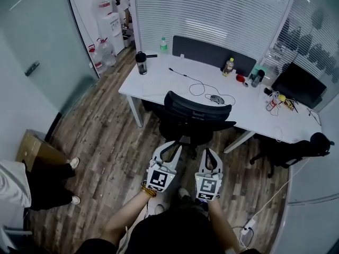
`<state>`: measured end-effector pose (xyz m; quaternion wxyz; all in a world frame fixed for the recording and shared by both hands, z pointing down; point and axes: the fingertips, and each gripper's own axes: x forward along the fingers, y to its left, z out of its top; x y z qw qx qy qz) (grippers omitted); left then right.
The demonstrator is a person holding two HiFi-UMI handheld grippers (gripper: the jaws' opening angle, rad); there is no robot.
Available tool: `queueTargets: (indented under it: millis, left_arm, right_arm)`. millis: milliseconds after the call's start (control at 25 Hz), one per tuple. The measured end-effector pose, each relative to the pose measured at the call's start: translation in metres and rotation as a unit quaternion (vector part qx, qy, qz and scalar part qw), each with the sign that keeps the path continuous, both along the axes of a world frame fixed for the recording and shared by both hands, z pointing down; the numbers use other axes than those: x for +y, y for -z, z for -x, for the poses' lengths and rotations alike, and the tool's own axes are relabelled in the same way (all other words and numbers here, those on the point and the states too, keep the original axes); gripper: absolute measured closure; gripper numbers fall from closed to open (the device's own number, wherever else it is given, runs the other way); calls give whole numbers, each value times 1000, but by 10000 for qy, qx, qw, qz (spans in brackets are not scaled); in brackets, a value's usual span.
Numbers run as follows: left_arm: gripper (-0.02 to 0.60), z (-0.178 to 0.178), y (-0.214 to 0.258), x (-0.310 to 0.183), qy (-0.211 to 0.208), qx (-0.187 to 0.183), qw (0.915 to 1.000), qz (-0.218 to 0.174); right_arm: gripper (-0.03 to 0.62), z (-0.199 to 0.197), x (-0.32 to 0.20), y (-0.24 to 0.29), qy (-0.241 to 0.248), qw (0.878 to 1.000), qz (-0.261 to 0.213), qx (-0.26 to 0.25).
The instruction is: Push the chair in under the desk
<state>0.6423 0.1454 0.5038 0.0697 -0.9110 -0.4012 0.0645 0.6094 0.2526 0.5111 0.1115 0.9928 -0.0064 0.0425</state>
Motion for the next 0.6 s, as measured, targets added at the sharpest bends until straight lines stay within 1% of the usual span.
queueTargets:
  millis: [80, 160, 240, 320, 440, 600]
  left_arm:
    - [523, -11, 2, 4, 96, 69, 9999, -85]
    - [523, -18, 2, 10, 173, 61, 9998, -80]
    - [512, -29, 1, 16, 237, 36, 9997, -100]
    - [503, -43, 2, 20, 316, 99, 9993, -179]
    - [503, -57, -1, 20, 482, 128, 9984, -273]
    - [499, -77, -10, 16, 658, 73, 9968, -444]
  right_arm:
    - [592, -8, 8, 5, 42, 10000, -39, 43]
    - [592, -13, 17, 7, 94, 9999, -67, 50]
    - [592, -25, 27, 9, 158, 9998, -108, 87]
    - [592, -39, 37, 10, 229, 9996, -133, 98]
    - [592, -50, 56, 1, 290, 9995, -79, -58]
    - [592, -70, 72, 3, 490, 9988, 19, 33]
